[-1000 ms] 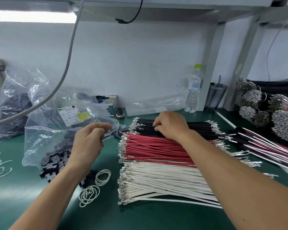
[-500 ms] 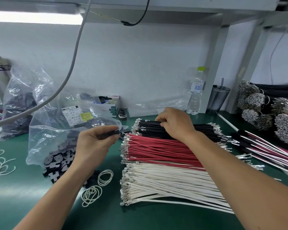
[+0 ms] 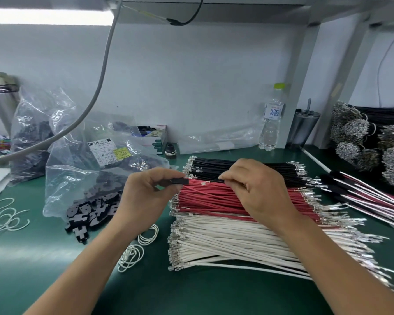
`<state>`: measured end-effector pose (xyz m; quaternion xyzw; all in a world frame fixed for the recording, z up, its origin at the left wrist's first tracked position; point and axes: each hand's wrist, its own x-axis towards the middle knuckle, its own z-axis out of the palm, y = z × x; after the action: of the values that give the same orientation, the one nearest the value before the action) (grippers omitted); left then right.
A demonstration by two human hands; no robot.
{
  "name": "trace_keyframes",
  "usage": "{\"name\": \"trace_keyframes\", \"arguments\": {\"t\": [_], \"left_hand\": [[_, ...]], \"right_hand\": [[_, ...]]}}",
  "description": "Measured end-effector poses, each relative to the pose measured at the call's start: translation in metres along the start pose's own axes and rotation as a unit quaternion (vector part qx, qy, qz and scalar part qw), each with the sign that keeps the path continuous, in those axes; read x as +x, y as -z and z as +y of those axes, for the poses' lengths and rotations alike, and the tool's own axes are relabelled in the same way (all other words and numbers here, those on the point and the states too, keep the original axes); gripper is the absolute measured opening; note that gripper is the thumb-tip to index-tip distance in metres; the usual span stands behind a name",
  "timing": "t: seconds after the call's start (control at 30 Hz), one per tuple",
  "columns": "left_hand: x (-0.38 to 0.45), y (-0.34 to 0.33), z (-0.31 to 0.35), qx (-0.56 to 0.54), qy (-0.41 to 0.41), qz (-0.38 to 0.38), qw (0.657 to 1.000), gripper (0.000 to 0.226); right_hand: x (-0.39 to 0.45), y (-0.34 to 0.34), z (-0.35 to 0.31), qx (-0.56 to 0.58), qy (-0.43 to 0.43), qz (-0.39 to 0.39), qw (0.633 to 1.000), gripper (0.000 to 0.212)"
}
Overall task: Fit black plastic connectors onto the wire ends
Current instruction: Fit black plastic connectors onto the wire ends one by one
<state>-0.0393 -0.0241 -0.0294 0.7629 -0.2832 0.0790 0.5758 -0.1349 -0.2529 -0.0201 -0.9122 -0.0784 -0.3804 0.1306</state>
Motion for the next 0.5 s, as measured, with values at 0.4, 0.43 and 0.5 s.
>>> {"name": "trace_keyframes", "arguments": {"t": [0.4, 0.43, 0.5], "left_hand": [[-0.004, -0.006, 0.007, -0.098, 0.026, -0.032, 0.994, 0.028], [-0.004, -0.006, 0.008, -0.109, 0.029, -0.033, 0.993, 0.027], [-0.005, -0.006, 0.008, -0.123, 0.034, -0.035, 0.991, 0.025]], "right_hand": [[0.007, 0.004, -0.019, -0.098, 0.142, 0.177, 0.969, 0.006], [0.005, 0.001, -0.018, -0.084, 0.132, 0.155, 0.975, 0.006], [0.003, -0.003, -0.016, -0.055, 0.114, 0.122, 0.985, 0.007]]}}
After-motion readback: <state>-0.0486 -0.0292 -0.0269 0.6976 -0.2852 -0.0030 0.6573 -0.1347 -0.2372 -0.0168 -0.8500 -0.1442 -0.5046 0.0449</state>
